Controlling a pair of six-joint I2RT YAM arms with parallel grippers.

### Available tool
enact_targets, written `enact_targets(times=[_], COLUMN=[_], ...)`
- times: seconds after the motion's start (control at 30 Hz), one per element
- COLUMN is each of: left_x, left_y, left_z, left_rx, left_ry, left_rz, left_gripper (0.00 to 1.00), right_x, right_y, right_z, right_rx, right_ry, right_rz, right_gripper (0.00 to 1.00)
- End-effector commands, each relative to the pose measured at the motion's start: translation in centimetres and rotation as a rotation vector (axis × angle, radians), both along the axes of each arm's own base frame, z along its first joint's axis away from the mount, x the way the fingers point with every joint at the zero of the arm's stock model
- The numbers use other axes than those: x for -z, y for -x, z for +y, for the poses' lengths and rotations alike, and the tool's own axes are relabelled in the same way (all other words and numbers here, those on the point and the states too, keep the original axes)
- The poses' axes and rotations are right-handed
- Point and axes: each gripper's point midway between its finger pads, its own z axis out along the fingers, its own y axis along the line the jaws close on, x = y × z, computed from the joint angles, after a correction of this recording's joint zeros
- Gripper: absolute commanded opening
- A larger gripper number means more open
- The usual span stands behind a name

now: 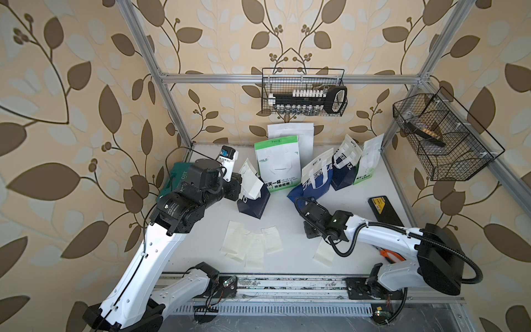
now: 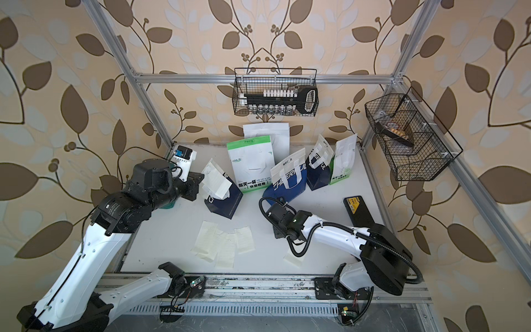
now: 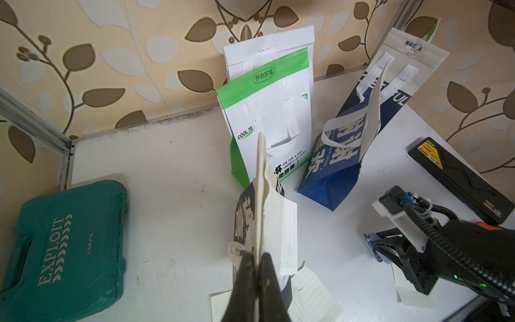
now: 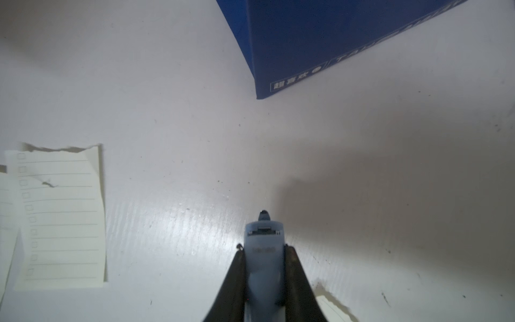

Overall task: Staple the receipts to the bags
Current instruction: Place the stapler at the center of the board.

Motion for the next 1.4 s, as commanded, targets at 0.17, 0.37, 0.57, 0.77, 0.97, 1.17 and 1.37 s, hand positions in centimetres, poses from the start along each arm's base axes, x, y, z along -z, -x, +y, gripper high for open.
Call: enact_targets(times=[0.17, 0.37, 0.57, 0.77, 0.97, 1.17, 1.37], left_x=[-1.7, -1.9, -1.7, -1.4, -0.9, -1.3, -1.1], left_y=[0.0, 0.0, -0.2, -1.7, -5.2, -10.1, -16.2], left_z=[0.5, 0.4, 0.1, 1.0, 3.6, 4.9, 7.6], left_rx=[-0.012, -0.003, 0.009, -0.025, -0.12, -0.194, -0.28], left_ry=[-0.016, -0.021, -0.017, -0.017, 0.016, 0.0, -0.057], left_rz=[-0.069, -0.075, -0.063, -0.049, -0.021, -0.043, -0.047], left_gripper=[0.0, 0.0, 0.0, 0.0, 0.0, 0.0, 0.0], right_x=[2.4, 2.1, 0.3, -3.8, -8.1, -10.4, -11.0], right_y=[-0.3, -0.6, -1.1, -1.3, -0.9, -0.3, 0.7], right_z=[0.4, 0.7, 1.4, 1.8, 1.9, 1.4, 0.1], right_rx=[0.042, 0.036, 0.018, -0.006, -0.042, -0.055, -0.055], right_ry=[0.01, 0.004, -0.025, -0.101, -0.203, -0.269, -0.302], right_rz=[0.037, 0.029, -0.003, -0.079, -0.167, -0.222, -0.24], right_gripper=[0.0, 0.26, 0.48, 0.57, 0.57, 0.57, 0.57])
